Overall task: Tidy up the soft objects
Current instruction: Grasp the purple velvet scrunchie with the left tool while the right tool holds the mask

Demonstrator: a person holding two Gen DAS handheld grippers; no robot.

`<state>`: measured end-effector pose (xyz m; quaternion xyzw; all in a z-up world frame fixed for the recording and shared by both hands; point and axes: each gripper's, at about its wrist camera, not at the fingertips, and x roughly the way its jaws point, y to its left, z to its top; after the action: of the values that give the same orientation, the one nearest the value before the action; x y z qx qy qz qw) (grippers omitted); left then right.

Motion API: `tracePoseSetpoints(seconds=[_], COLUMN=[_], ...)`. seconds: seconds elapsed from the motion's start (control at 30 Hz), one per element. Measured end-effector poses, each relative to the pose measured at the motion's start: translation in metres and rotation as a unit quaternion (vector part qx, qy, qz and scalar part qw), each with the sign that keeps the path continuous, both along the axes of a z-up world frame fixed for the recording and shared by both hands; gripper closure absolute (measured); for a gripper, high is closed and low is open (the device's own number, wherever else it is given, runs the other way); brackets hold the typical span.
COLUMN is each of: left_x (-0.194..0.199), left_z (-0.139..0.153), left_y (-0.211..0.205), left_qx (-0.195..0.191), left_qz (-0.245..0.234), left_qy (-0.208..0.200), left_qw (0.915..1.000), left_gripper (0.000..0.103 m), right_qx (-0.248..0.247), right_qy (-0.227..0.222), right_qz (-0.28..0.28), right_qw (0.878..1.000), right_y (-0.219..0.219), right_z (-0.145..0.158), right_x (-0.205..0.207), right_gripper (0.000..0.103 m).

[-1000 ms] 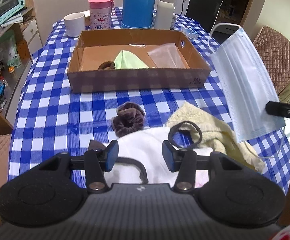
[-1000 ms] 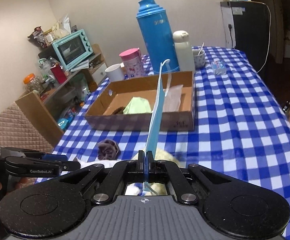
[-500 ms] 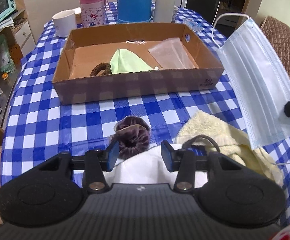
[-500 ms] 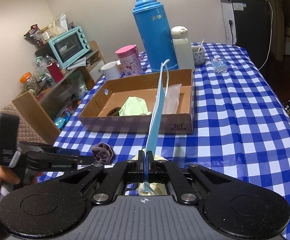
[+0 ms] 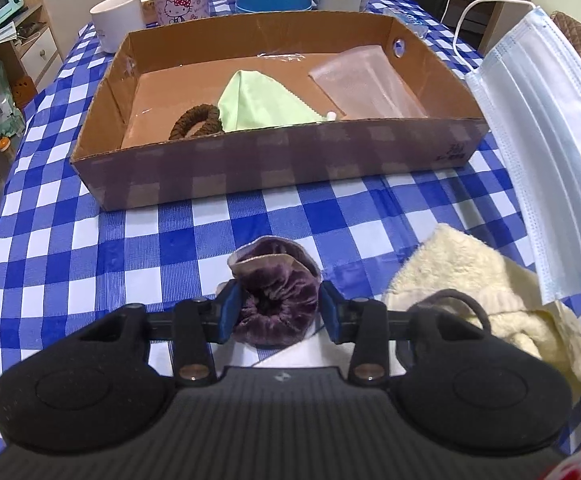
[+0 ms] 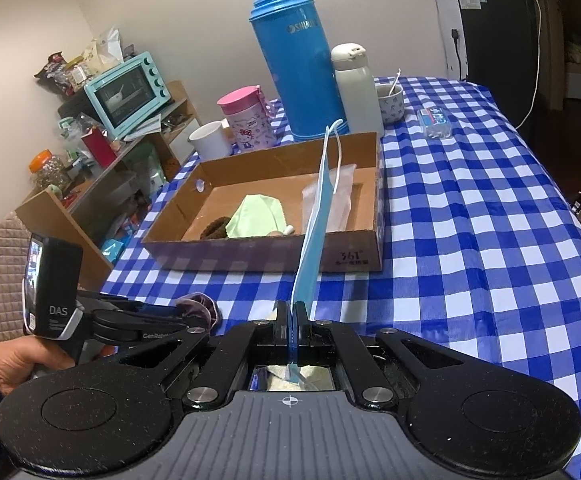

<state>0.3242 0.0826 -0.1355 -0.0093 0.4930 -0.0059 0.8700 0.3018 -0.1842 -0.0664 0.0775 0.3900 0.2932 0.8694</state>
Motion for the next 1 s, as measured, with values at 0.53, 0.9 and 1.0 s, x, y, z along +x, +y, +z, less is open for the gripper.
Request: tracePoseSetpoints(seconds=[0.53,0.9,1.0], left_x=[-0.005,-0.011,-0.006], left_z=[0.014,0.064,0.074], left_y=[0.008,0.033,0.037], left_qx=[0.004,0.021,0.024], left_qz=[0.001,0.012,0.015], left_qy=[-0.024,-0.079,-0.090], left_qw=[0.9997,0.9966,0.9956], left_gripper=[0.096,0.096,0.096], right_qx=[-0.003,-0.003,-0.002], right_qy=[-0.014,-0.057,-0.066], right_qz=[0.016,0.062,0.073], right_qw=[1.000,0.996,0.995], right_y=[0.005,0.015,0.020], right_z=[0.005,0.025,0.029], right_x=[0.008,0.034,0.044], right_gripper=[0.103,0.103,0.103])
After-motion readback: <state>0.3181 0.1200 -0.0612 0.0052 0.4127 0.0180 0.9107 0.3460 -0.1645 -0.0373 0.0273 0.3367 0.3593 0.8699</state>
